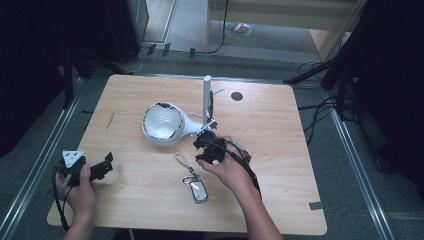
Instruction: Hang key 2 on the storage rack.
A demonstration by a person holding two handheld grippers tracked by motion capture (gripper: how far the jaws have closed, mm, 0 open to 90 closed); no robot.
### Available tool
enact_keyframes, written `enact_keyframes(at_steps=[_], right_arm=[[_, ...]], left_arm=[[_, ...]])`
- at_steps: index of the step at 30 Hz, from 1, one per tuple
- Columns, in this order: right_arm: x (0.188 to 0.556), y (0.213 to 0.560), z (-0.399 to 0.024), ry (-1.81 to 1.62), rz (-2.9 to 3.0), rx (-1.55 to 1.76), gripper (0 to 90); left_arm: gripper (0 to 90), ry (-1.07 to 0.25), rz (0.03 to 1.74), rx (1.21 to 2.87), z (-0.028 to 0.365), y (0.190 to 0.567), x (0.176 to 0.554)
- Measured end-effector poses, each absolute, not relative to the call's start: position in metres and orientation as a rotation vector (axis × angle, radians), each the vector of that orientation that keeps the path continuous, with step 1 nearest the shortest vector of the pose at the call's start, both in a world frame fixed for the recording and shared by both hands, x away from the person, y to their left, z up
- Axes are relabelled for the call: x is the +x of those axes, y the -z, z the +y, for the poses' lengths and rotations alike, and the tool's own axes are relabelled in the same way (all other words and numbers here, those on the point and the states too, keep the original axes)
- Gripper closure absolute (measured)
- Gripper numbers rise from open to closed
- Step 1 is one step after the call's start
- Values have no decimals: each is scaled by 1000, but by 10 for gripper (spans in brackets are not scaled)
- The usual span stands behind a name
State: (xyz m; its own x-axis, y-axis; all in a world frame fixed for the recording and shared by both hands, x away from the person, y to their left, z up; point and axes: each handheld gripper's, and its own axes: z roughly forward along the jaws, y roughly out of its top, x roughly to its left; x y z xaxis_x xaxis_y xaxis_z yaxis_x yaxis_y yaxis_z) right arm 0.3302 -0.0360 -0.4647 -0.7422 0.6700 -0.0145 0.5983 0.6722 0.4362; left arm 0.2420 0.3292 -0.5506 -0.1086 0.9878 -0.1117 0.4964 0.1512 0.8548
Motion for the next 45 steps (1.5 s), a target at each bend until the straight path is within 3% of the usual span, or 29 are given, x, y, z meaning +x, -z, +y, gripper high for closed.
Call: enact_keyframes(at_steps=[27,45], right_arm=[[325,487,-4,-488,2834,1039,624],[326,499,7,-374,2877,1120,717]], left_arm=[[1,-858,1711,1430,330,551,242],[1,-858,1710,1430,330,551,242]])
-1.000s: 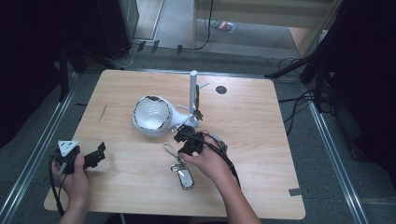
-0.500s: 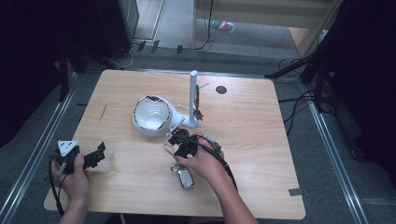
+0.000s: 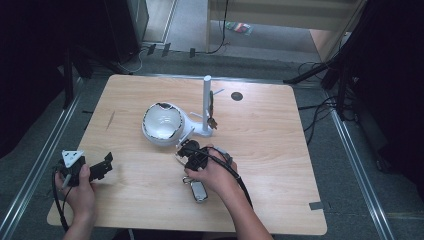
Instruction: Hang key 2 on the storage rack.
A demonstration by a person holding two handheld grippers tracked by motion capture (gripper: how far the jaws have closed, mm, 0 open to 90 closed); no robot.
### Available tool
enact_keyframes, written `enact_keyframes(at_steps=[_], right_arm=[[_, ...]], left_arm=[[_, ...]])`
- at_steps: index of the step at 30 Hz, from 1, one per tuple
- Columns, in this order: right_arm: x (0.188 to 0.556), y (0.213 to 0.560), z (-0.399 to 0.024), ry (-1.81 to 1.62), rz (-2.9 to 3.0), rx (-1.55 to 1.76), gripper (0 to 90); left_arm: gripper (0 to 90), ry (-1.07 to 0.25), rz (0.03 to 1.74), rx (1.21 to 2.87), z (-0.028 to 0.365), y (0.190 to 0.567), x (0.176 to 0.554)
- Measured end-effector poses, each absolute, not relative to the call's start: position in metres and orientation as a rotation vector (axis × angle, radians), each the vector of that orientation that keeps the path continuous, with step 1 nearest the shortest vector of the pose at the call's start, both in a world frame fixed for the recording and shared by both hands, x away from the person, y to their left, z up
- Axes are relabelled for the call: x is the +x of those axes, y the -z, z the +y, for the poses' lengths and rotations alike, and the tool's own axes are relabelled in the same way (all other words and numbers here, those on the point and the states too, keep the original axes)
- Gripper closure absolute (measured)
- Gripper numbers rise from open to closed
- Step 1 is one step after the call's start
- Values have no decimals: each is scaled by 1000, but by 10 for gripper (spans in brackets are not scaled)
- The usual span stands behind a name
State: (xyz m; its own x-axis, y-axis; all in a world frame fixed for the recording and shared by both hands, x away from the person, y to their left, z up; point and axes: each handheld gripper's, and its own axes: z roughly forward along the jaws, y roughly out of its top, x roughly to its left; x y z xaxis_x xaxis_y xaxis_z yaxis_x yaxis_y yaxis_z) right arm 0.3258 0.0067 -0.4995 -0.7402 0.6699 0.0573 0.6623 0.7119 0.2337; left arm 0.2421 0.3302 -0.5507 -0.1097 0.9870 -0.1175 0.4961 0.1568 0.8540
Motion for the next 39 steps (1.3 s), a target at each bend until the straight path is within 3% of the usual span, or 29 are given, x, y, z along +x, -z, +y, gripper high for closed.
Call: enact_keyframes(at_steps=[18,39], right_arm=[[323,509,14,-294,2845,1085,832],[312,490,-5,-478,2715,1070,836]], left_arm=[[1,-856,1711,1428,330,551,242],[1,-860,1710,1431,330,551,242]])
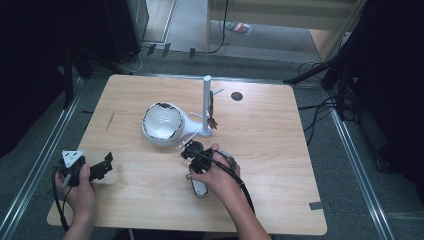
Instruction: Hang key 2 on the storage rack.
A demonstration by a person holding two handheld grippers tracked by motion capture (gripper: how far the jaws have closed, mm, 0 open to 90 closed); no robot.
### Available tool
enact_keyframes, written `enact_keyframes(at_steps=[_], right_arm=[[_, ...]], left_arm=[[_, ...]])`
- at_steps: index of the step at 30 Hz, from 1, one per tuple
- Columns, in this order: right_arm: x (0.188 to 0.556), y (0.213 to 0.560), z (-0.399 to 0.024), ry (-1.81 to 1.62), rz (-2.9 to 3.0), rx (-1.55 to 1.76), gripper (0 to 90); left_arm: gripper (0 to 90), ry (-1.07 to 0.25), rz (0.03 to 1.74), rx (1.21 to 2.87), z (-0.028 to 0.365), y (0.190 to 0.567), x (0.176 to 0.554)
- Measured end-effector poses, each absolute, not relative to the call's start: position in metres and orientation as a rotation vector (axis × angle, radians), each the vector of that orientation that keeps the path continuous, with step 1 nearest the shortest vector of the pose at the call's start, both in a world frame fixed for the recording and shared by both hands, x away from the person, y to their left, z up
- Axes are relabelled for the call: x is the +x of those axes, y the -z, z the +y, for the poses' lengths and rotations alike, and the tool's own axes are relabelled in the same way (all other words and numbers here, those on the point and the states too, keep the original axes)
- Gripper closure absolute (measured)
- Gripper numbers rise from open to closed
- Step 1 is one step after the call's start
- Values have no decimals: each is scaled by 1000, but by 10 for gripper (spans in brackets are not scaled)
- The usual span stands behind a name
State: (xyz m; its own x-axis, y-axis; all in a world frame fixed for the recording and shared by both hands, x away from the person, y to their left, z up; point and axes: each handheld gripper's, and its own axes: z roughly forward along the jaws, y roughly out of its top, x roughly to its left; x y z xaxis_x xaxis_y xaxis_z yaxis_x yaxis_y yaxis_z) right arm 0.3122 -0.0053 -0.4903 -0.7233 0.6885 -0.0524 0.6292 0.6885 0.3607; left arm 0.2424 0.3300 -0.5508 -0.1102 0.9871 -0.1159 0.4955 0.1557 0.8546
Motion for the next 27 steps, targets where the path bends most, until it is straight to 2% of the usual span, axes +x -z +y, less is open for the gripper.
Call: enact_keyframes(at_steps=[27], right_arm=[[303,460,-21,-752,2456,1044,837]], left_arm=[[1,-860,1710,1434,330,551,242]])
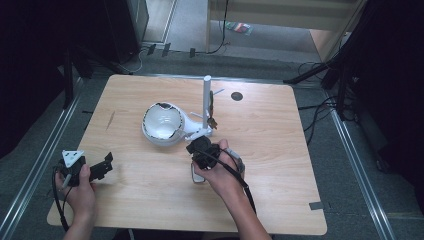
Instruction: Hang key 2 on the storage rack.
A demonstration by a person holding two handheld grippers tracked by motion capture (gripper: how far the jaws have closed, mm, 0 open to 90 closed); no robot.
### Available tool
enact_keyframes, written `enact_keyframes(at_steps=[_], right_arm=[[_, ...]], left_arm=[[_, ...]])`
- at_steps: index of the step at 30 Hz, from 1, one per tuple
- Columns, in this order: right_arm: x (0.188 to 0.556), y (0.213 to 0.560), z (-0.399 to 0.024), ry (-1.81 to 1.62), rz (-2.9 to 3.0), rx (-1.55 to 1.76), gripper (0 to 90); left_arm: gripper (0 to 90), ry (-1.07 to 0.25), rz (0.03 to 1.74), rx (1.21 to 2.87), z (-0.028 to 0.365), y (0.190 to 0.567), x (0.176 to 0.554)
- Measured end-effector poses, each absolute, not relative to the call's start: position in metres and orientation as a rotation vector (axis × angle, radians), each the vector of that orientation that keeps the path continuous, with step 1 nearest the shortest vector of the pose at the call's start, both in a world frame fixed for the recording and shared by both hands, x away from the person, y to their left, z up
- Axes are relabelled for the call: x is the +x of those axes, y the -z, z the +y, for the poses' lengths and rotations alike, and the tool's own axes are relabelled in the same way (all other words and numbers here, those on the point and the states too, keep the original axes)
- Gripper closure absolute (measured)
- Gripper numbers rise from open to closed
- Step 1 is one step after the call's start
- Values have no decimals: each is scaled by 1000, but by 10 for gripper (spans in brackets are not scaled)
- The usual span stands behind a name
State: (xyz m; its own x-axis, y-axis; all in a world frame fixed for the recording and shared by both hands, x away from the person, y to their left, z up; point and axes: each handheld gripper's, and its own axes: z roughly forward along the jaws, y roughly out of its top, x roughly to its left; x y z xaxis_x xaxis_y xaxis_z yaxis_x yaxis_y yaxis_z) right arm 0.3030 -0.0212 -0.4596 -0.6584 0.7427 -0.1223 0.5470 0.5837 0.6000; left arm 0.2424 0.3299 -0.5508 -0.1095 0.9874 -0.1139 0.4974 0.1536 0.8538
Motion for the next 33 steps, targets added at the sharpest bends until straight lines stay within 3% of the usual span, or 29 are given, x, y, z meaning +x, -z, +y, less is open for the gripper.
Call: enact_keyframes(at_steps=[33], right_arm=[[291,434,-41,-987,2026,1074,838]], left_arm=[[1,-860,1711,1432,330,551,242]])
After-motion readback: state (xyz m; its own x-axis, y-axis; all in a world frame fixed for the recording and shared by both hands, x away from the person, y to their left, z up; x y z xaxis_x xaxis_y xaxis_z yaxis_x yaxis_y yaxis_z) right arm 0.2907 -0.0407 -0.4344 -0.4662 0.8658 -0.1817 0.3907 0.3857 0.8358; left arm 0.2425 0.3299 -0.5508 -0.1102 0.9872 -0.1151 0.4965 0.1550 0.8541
